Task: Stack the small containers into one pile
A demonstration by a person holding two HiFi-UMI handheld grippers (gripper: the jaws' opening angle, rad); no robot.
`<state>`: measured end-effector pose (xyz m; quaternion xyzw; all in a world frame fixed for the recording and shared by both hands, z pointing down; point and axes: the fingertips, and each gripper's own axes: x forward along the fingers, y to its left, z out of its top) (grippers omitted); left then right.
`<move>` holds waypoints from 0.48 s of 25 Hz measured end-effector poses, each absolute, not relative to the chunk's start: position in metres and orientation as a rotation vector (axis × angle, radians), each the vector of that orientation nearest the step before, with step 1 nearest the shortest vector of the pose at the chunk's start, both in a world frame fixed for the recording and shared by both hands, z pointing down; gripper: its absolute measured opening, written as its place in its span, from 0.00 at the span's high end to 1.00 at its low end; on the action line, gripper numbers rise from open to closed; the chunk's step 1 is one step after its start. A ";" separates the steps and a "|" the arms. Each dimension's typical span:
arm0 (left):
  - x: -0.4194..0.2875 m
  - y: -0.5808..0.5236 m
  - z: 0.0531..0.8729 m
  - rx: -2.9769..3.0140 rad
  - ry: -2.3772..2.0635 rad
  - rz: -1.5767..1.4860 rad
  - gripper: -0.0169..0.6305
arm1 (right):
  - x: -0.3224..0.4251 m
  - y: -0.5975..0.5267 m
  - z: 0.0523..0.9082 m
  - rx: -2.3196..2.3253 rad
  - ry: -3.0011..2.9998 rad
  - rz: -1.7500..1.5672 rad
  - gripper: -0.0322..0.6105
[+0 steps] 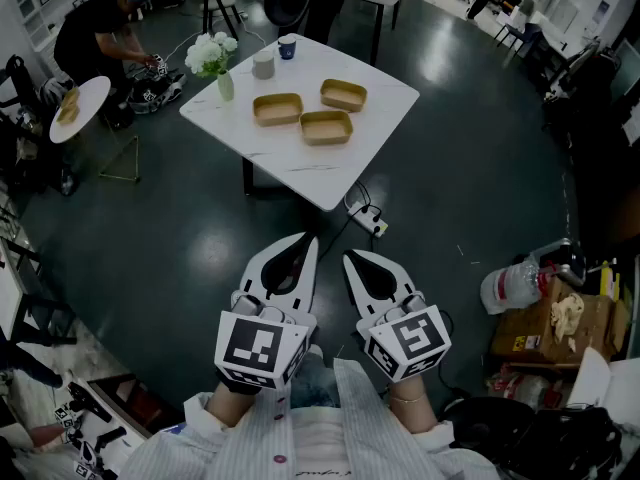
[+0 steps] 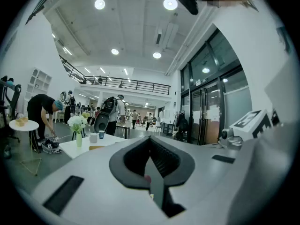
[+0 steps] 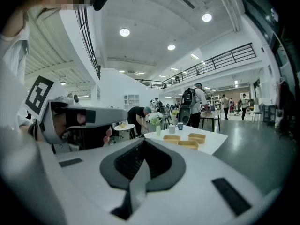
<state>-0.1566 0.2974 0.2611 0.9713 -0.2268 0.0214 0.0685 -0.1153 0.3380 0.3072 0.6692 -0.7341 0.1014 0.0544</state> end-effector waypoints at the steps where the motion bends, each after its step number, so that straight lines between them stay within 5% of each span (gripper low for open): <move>1: -0.156 0.296 0.261 2.926 -0.688 0.064 0.95 | -0.115 0.336 0.306 2.032 -2.233 0.306 0.93; 12: -0.158 0.296 0.257 2.928 -0.759 0.054 0.95 | -0.109 0.340 0.307 2.025 -2.281 0.310 0.93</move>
